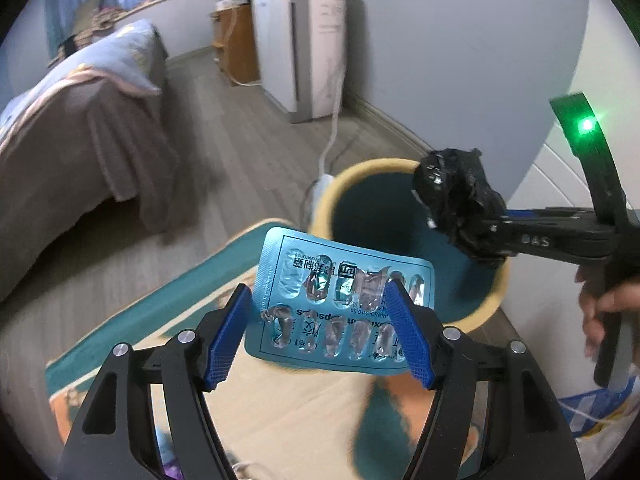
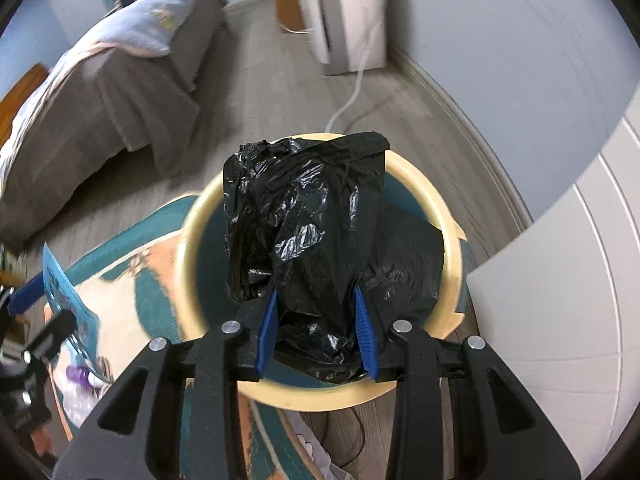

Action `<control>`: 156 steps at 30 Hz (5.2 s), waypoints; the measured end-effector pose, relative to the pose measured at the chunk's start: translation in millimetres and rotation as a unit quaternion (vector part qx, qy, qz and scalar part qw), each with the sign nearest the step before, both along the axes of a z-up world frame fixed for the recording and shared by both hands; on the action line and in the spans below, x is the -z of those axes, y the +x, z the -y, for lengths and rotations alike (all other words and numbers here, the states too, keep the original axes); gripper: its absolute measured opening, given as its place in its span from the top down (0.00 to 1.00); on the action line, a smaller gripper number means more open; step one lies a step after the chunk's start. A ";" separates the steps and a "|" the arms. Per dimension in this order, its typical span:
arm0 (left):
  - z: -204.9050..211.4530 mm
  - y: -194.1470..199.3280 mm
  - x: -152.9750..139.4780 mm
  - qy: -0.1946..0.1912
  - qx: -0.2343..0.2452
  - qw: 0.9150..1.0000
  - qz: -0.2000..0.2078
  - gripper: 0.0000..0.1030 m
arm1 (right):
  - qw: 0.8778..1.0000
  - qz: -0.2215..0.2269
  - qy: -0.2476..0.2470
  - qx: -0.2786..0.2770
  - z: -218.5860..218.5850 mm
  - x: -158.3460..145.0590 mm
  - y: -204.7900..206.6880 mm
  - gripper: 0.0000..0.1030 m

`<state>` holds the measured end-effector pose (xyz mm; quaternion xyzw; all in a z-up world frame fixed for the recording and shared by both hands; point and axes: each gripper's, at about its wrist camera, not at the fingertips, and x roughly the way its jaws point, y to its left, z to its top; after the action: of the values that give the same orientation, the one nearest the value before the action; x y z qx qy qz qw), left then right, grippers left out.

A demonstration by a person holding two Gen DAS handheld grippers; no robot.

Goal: Collect trash
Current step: 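Carry the black bag into the bin and release it with the right gripper, then release the blue blister pack into the bin with the left gripper, then grasp the blue face mask with the right gripper while the left grasps the clear plastic bag, then carry the blue mask over the bin with the right gripper while the left holds the plastic bag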

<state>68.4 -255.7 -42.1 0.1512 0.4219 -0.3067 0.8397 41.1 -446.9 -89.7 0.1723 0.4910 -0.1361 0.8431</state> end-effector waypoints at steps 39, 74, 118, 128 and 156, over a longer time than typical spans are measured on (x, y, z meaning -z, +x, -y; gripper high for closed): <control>-4.4 1.9 -2.4 -0.001 -0.046 0.997 0.068 0.08 | 0.998 0.049 -0.044 0.012 -21.2 -37.7 -5.2 0.06; -312.8 -51.7 -28.5 0.015 -0.271 0.960 0.066 0.06 | 0.982 -0.013 -0.012 -0.186 -289.2 -22.3 -13.5 0.06; -204.0 -69.6 67.7 0.094 -0.081 0.988 -0.094 0.94 | 0.980 -0.001 0.038 -0.194 -255.9 -21.9 -13.4 0.95; -207.0 -67.3 -7.4 0.008 -0.107 0.994 -0.010 0.95 | 0.979 0.049 0.048 -0.189 -239.2 -62.5 -13.5 0.95; -160.6 -38.3 -27.3 -0.021 -0.093 0.995 0.000 0.95 | 0.984 0.098 -0.001 -0.147 -136.3 -86.3 19.3 0.94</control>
<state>30.1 -95.2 -14.7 0.0941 0.4276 -0.2357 0.8676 60.4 -310.7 -3.3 0.1095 0.4255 0.0062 0.8983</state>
